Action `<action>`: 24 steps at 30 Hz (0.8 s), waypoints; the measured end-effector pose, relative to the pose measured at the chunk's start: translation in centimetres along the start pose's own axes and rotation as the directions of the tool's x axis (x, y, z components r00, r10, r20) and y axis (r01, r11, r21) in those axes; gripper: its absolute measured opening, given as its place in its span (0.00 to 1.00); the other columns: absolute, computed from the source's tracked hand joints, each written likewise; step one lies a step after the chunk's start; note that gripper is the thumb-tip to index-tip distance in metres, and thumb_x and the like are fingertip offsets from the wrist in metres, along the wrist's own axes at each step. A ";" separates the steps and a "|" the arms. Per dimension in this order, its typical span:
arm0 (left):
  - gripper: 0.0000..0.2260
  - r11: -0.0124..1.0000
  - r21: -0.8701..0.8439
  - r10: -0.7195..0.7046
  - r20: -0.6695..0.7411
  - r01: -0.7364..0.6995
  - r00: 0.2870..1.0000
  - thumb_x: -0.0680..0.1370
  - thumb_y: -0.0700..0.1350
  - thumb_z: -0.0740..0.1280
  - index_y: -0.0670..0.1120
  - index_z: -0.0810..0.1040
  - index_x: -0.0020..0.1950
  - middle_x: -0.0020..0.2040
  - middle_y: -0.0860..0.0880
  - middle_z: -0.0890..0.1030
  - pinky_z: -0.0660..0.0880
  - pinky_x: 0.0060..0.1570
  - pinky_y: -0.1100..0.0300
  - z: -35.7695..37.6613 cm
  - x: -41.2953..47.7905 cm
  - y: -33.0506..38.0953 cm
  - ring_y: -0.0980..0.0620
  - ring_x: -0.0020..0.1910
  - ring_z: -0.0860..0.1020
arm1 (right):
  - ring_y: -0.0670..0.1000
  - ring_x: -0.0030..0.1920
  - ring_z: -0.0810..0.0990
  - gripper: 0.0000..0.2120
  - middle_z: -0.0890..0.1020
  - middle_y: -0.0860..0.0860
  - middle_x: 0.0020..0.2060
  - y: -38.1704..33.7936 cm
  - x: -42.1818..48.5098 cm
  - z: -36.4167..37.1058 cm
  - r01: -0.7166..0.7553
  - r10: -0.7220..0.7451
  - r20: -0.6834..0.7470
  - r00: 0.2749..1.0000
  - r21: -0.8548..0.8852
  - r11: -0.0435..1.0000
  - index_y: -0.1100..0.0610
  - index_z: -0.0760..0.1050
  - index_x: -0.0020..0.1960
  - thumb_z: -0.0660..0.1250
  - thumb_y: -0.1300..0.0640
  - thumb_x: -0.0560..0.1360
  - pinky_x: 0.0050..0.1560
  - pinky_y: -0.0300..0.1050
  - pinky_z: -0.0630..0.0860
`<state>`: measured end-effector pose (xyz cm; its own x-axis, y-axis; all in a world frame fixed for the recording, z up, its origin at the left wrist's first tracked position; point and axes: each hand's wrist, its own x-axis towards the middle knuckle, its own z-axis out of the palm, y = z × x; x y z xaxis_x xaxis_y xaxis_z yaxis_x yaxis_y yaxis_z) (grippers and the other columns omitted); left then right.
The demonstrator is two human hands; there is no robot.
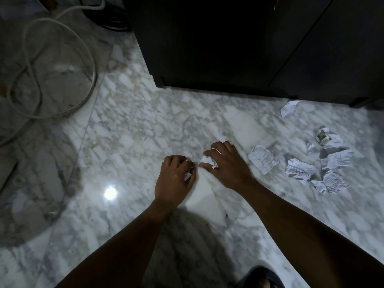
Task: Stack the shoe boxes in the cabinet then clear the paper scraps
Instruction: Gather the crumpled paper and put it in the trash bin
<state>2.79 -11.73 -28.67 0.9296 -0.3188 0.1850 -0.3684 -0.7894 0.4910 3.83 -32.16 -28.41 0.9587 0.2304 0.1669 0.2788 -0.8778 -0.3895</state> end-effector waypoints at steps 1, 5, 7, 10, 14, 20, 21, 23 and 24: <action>0.08 1.000 -0.015 0.001 0.000 -0.001 1.000 0.75 0.46 0.73 0.46 0.83 0.52 0.51 0.48 0.80 0.74 0.50 0.54 0.0 -0.1 -0.1 0.48 0.54 0.72 | 0.53 0.51 0.75 0.17 0.78 0.49 0.51 0.0 0.0 0.0 0.001 -0.001 -0.006 1.000 0.006 1.000 0.53 0.81 0.53 0.66 0.40 0.76 0.57 0.49 0.72; 0.09 0.996 -0.088 -0.026 0.017 0.028 1.000 0.73 0.40 0.75 0.45 0.84 0.53 0.48 0.47 0.80 0.74 0.48 0.56 0.0 0.0 -0.4 0.47 0.51 0.74 | 0.55 0.48 0.78 0.11 0.80 0.51 0.46 -0.2 0.0 -0.1 0.009 -0.006 -0.106 0.994 0.034 0.999 0.55 0.83 0.48 0.67 0.48 0.77 0.53 0.51 0.75; 0.10 0.982 -0.159 -0.099 0.052 0.107 0.994 0.73 0.39 0.75 0.45 0.84 0.53 0.48 0.48 0.80 0.76 0.48 0.57 -0.6 0.6 0.0 0.48 0.51 0.75 | 0.56 0.47 0.79 0.10 0.80 0.52 0.46 -0.7 -0.3 -0.4 -0.027 0.038 -0.126 0.991 0.091 0.996 0.56 0.83 0.48 0.67 0.50 0.77 0.53 0.51 0.75; 0.09 0.945 -0.237 -0.195 0.149 0.226 0.969 0.76 0.41 0.73 0.47 0.84 0.56 0.51 0.50 0.80 0.75 0.51 0.62 -1.9 1.7 1.0 0.51 0.53 0.76 | 0.56 0.48 0.78 0.12 0.79 0.52 0.47 -2.1 -1.7 -1.1 -0.163 0.182 -0.108 0.977 0.164 0.973 0.56 0.82 0.48 0.65 0.49 0.77 0.52 0.50 0.76; 0.11 0.910 -0.240 -0.291 0.209 0.337 0.934 0.77 0.41 0.71 0.45 0.83 0.59 0.55 0.48 0.81 0.71 0.55 0.65 -4.0 0.2 3.5 0.50 0.55 0.78 | 0.54 0.51 0.77 0.09 0.76 0.51 0.48 -4.1 -5.3 -2.7 -0.408 0.452 -0.101 0.886 0.292 0.865 0.55 0.82 0.50 0.67 0.51 0.78 0.54 0.51 0.77; 0.12 0.943 -0.250 -0.174 0.190 0.219 0.966 0.76 0.42 0.70 0.46 0.83 0.59 0.54 0.46 0.82 0.70 0.54 0.67 -7.6 -2.5 9.8 0.48 0.56 0.78 | 0.57 0.56 0.77 0.06 0.78 0.53 0.52 -5.6 -9.9 -10.1 -0.495 0.558 -0.197 0.806 0.292 0.818 0.56 0.82 0.52 0.70 0.56 0.77 0.59 0.47 0.73; 0.12 0.945 -0.263 -0.150 0.174 0.193 0.973 0.76 0.42 0.70 0.46 0.83 0.60 0.54 0.46 0.82 0.71 0.54 0.66 -8.5 -2.0 11.3 0.47 0.57 0.78 | 0.57 0.57 0.76 0.07 0.77 0.54 0.53 -5.6 -10.1 -12.1 -0.495 0.564 -0.232 0.792 0.295 0.817 0.56 0.81 0.53 0.70 0.56 0.77 0.60 0.47 0.72; 0.14 0.946 -0.297 -0.092 0.136 0.129 0.986 0.77 0.43 0.70 0.45 0.82 0.62 0.54 0.45 0.81 0.73 0.57 0.61 -10.3 -0.8 14.6 0.46 0.57 0.78 | 0.57 0.58 0.74 0.07 0.77 0.55 0.53 -5.5 -10.3 -16.6 -0.514 0.597 -0.281 0.752 0.318 0.797 0.58 0.81 0.54 0.68 0.57 0.78 0.60 0.47 0.70; 0.15 0.944 -0.316 -0.065 0.120 0.100 0.991 0.77 0.44 0.69 0.45 0.81 0.64 0.55 0.44 0.81 0.73 0.59 0.58 -11.3 -0.1 16.1 0.46 0.59 0.78 | 0.57 0.59 0.74 0.08 0.77 0.56 0.53 -5.4 -10.2 -18.8 -0.520 0.608 -0.309 0.731 0.326 0.790 0.58 0.81 0.54 0.68 0.57 0.79 0.61 0.47 0.70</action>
<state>-3.12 -18.53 -11.16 0.9435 -0.3278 0.0493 -0.2516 -0.6112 0.7504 -8.53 -37.69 -10.98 0.8531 -0.4950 0.1646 -0.2595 -0.6764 -0.6893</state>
